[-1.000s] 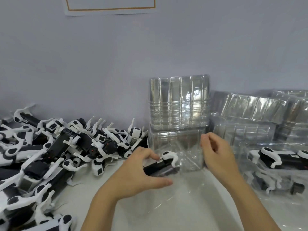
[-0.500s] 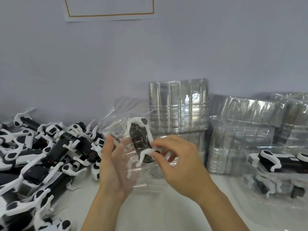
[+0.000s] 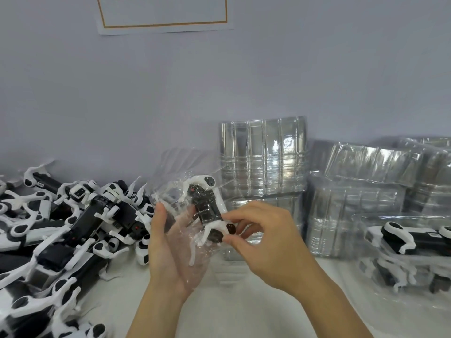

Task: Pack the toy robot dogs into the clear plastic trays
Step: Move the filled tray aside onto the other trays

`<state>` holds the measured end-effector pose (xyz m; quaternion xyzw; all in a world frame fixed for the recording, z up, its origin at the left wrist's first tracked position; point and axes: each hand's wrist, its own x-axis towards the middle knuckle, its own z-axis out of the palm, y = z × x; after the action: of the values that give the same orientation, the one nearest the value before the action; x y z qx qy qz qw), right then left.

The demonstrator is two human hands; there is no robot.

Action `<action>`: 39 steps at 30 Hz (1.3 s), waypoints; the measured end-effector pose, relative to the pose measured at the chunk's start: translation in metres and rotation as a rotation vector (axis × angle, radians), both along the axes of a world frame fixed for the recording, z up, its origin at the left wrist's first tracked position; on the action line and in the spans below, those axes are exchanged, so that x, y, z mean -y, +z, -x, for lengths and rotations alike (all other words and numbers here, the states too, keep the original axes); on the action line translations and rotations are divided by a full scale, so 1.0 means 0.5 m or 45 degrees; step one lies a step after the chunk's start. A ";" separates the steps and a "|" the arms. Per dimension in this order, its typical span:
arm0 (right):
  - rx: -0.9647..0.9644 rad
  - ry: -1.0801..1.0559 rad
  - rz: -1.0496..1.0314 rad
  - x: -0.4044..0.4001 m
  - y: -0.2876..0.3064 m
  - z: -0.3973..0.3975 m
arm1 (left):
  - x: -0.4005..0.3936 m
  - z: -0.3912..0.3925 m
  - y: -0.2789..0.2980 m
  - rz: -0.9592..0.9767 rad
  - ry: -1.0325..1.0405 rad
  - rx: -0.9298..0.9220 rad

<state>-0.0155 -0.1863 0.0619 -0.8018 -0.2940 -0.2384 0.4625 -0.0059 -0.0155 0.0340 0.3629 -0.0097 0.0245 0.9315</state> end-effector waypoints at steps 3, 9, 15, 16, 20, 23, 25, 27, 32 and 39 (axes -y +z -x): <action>-0.003 0.037 0.010 0.000 0.005 0.005 | -0.005 0.000 -0.002 0.053 0.021 -0.048; -0.050 0.088 -0.027 -0.001 0.019 0.014 | -0.013 0.007 -0.006 -0.005 0.004 -0.059; -0.028 0.091 0.010 0.000 0.032 0.019 | -0.018 0.006 -0.011 -0.064 0.007 -0.064; -0.036 0.089 0.027 0.001 0.033 0.019 | -0.019 0.005 -0.014 -0.048 0.005 -0.066; -0.052 0.099 0.084 0.002 0.038 0.021 | -0.021 0.004 -0.015 -0.025 0.024 -0.016; -0.040 0.116 0.096 0.002 0.040 0.022 | -0.025 0.001 -0.019 -0.023 0.030 -0.040; -0.035 0.115 0.095 0.003 0.041 0.022 | -0.024 0.001 -0.020 -0.015 0.023 0.000; -0.030 0.099 0.088 0.003 0.040 0.023 | -0.023 0.002 -0.017 -0.023 0.002 0.064; -0.022 -0.014 0.059 0.005 0.029 0.015 | -0.013 0.004 0.002 -0.068 -0.022 0.074; -0.112 0.045 0.093 0.022 0.019 0.006 | -0.008 0.001 0.000 -0.109 -0.063 0.077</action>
<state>-0.0185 -0.1974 0.0715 -0.8226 -0.2959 -0.1837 0.4495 -0.0066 -0.0116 0.0340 0.4010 -0.0480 0.0119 0.9147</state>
